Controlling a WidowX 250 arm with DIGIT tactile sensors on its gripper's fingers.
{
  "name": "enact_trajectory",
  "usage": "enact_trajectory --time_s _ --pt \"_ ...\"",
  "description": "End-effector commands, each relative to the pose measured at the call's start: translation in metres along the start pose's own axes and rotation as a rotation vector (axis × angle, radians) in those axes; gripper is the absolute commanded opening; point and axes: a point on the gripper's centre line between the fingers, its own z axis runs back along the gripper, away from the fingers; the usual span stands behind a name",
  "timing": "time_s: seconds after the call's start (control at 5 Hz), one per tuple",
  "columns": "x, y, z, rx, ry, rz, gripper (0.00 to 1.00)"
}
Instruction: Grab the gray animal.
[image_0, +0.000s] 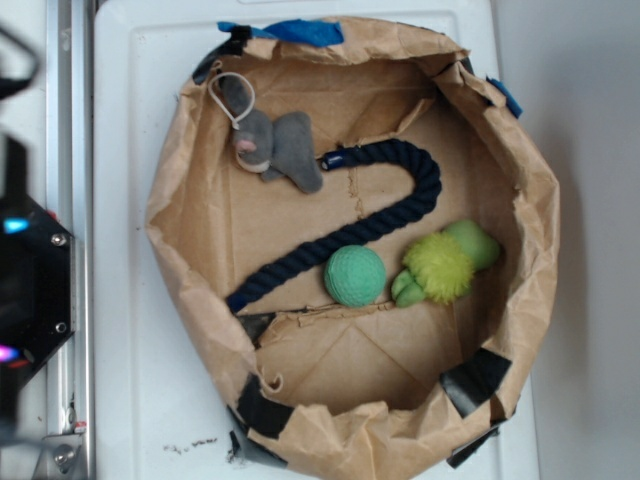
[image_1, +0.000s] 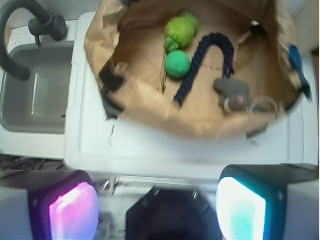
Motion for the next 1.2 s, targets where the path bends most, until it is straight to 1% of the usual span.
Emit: enact_trajectory --time_s 0.0,0.2,0.4,0.6,0.8,1.0 --pt "0.038 0.026 -0.027 0.016 -0.035 -0.161 1.0" --pt "0.039 0.042 -0.059 0.028 -0.021 -0.202 1.0" --pt "0.048 0.065 -0.095 0.008 0.013 -0.199 1.0" --pt "0.055 0.069 -0.115 -0.048 0.034 -0.191 1.0" --pt "0.065 0.064 -0.125 -0.099 0.052 -0.189 1.0" --pt "0.062 0.066 -0.148 -0.051 0.074 -0.178 1.0"
